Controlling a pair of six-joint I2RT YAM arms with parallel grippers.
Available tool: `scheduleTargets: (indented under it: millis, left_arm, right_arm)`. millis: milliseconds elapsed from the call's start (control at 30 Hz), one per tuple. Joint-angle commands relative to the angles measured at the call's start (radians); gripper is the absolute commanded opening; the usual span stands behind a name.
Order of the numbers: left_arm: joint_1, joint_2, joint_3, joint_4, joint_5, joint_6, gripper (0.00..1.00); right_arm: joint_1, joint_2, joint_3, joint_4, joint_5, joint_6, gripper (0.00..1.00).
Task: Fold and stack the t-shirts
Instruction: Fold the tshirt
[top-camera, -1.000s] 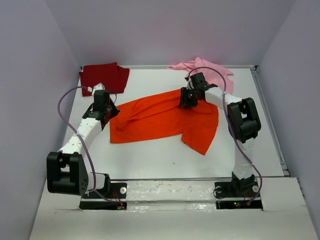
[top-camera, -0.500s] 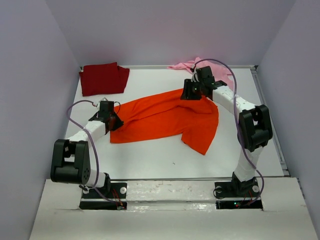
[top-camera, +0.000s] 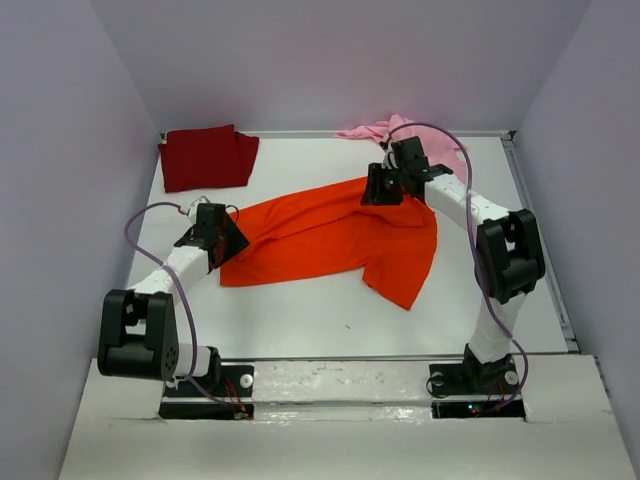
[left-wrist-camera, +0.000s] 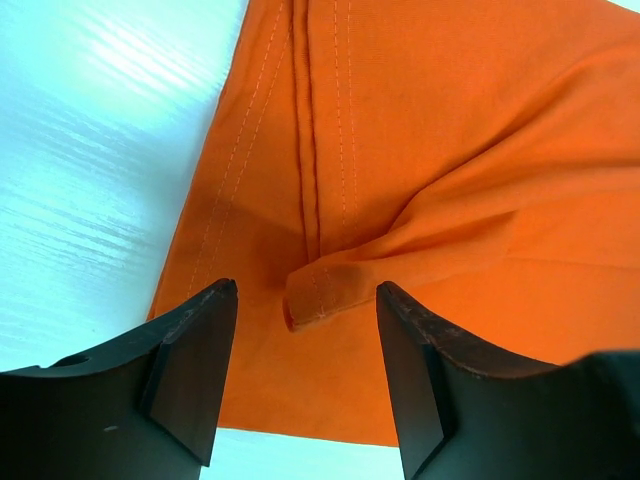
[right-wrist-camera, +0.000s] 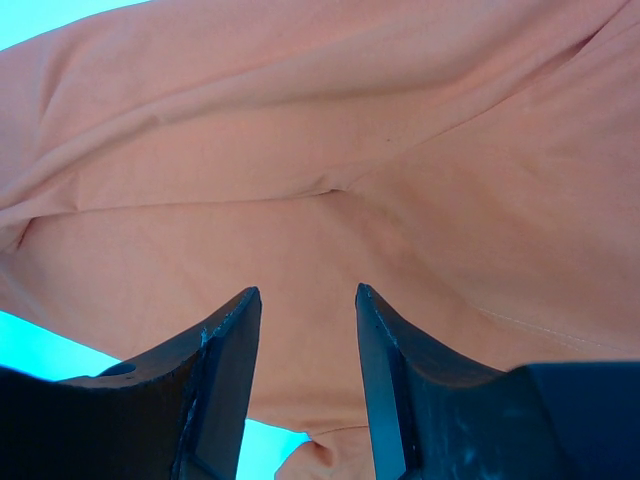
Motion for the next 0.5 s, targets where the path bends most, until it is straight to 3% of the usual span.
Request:
scheduleTargets:
  millis: [0,367,467]
  left_arm:
    - [-0.004,0.005,-0.013,0.026,-0.012,0.0,0.66]
    - [-0.008,0.002,-0.045,0.059,0.026,-0.009,0.59]
    - [-0.008,0.008,-0.065,0.09,0.049,-0.02,0.52]
  right_arm:
    - [-0.007,-0.05,-0.015,0.028,-0.011,-0.004,0.49]
    - [-0.007,-0.038,-0.016,0.031,-0.011,-0.003,0.49]
    - [-0.007,-0.033,-0.018,0.033,-0.014,-0.004,0.49]
